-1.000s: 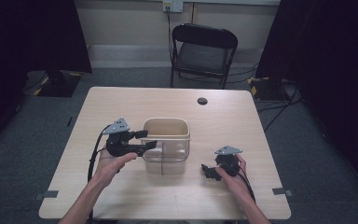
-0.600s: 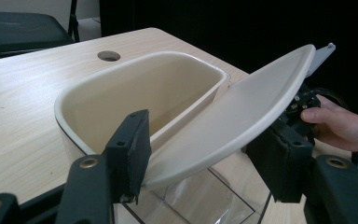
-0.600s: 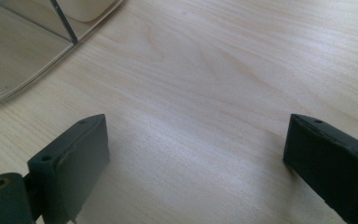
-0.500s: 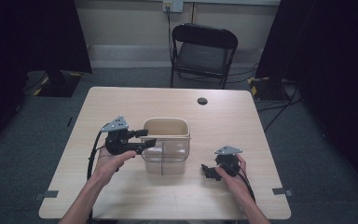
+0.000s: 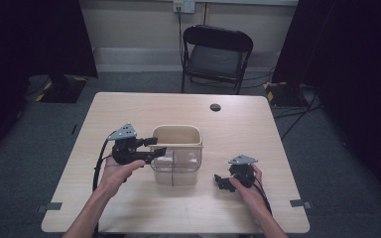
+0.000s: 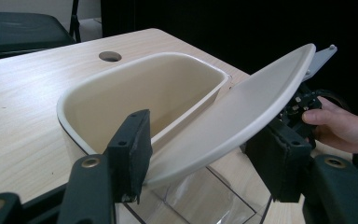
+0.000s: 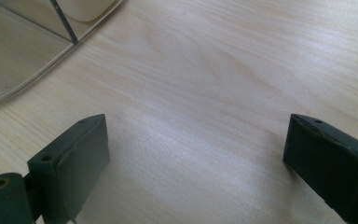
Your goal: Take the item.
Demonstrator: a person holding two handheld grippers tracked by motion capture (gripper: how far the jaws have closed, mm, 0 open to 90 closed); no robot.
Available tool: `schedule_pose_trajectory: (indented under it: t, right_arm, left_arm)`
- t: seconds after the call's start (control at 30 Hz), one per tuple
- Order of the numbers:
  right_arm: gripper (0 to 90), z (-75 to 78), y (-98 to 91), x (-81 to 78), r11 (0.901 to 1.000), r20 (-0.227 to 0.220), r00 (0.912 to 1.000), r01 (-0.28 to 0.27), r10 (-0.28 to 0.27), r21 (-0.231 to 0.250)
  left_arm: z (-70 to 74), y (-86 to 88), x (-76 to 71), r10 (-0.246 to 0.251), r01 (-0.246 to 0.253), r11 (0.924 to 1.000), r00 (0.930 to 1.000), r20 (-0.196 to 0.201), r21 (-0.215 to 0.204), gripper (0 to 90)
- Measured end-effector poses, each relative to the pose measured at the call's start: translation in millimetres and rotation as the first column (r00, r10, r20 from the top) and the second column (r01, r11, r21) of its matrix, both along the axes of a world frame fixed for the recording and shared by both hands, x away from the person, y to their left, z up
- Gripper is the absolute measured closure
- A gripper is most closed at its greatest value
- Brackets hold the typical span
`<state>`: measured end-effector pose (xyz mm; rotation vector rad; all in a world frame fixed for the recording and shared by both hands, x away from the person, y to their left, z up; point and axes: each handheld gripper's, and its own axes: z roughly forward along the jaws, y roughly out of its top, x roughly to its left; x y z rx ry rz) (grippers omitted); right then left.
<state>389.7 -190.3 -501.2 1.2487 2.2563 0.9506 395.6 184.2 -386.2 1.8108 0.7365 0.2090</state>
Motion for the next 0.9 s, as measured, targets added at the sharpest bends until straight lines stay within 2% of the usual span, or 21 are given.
schedule_pose_trajectory:
  t: [0.9]
  right_arm:
    - [6.2,0.0,0.0,0.0,1.0000,0.000,1.0000,0.000,0.000,0.000]
  left_arm:
    - [0.1,-1.2,-0.4,0.000,0.000,1.0000,1.0000,0.004,-0.003,40.6]
